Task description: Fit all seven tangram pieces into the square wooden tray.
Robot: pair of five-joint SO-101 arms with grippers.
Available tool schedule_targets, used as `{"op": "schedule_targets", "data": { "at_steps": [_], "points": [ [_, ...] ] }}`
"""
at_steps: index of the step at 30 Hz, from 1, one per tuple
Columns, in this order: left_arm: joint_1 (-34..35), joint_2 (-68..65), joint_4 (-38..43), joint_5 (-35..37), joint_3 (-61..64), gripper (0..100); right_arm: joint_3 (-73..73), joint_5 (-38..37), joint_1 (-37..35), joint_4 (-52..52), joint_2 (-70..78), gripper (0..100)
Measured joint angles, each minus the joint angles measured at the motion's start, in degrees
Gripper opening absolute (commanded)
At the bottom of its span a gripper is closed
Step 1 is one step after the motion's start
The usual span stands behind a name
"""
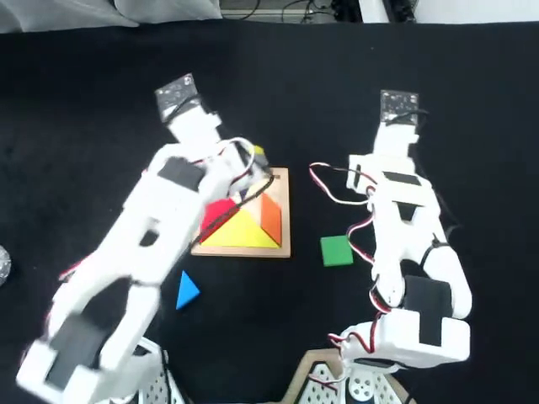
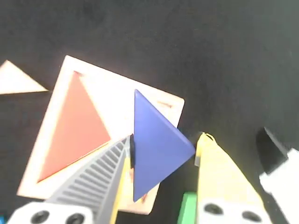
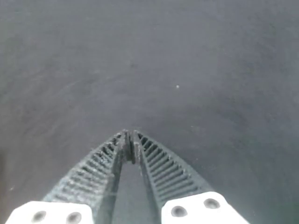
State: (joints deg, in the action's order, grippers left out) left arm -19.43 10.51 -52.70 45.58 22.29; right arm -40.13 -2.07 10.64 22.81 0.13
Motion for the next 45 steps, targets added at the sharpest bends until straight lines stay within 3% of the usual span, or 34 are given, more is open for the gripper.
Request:
{"op": "schedule_targets", "data": {
  "at_steps": [7,17,39,45],
  "points": [
    [-2.11,-19.34,0.62,7.3,-13.8,21,0.0,1.93,0.88,0.0,0.0,1.1],
    [-2.37,-33.67,1.05,15.03,-23.56,21,0.0,1.93,0.88,0.0,0.0,1.1],
    [-4.4,-34.64,1.05,16.0,-23.91,22,0.0,1.93,0.88,0.0,0.0,1.1],
    [-4.4,-34.73,-3.25,16.0,-25.49,31,0.0,1.93,0.88,0.0,0.0,1.1]
  ]
}}
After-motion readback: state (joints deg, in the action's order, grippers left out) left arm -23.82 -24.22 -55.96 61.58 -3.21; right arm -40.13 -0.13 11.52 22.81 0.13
